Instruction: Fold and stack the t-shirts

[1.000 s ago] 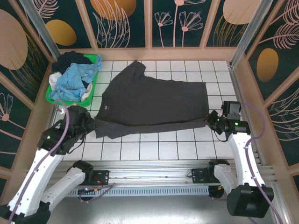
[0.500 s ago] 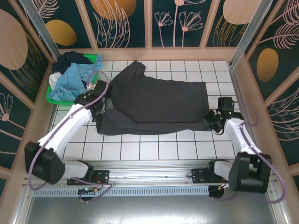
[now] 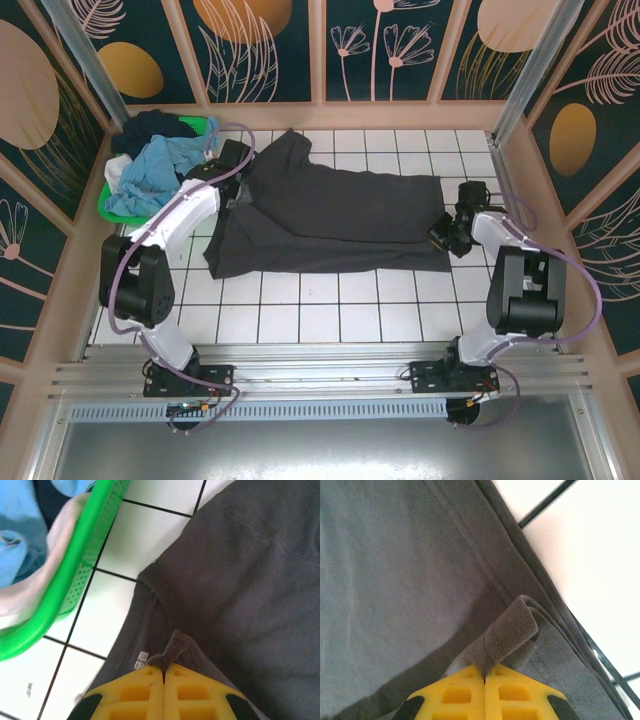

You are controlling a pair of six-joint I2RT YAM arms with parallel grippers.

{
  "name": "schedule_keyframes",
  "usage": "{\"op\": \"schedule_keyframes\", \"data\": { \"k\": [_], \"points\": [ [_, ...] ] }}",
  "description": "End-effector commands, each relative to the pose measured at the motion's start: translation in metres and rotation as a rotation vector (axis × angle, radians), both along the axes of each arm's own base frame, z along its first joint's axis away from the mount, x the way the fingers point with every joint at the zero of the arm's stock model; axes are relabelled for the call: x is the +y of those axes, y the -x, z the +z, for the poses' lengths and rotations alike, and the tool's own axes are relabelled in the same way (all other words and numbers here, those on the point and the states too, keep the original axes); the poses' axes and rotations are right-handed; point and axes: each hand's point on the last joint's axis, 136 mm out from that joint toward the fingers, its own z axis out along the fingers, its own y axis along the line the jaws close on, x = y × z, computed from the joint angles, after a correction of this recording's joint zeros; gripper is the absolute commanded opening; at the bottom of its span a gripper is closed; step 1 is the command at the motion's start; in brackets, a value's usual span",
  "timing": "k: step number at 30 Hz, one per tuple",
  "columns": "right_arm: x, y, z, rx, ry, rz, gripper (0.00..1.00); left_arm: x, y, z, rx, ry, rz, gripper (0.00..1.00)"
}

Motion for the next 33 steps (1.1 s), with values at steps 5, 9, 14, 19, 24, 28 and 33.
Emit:
{"op": "schedule_keyframes", "data": {
  "k": [5,9,14,19,24,28,33],
  "points": [
    [-0.01,-0.027,0.0,-0.008,0.039,0.018,0.03,0.0,-0.027,-0.02,0.031,-0.024,-0.018,0.0],
    [-0.016,-0.025,-0.005,0.032,0.093,0.056,0.14,-0.005,-0.04,-0.03,0.05,-0.014,-0.04,0.0],
    [-0.04,-0.021,0.024,0.004,0.234,0.013,0.41,-0.008,-0.059,-0.028,0.054,-0.016,-0.058,0.22],
    [0.007,-0.005,0.054,-0.152,0.198,0.127,0.6,-0.012,-0.057,-0.016,0.063,-0.008,-0.096,0.38],
    [0.083,0.018,0.032,-0.189,0.046,0.295,0.45,-0.031,-0.021,-0.001,0.017,0.152,-0.158,0.44],
    [0.078,0.005,0.017,-0.148,0.08,0.292,0.38,-0.055,0.028,-0.022,0.039,0.288,-0.212,0.43],
    [0.057,-0.014,0.004,-0.088,0.139,0.257,0.37,-0.051,0.086,-0.085,0.138,0.323,-0.177,0.43]
  ]
}}
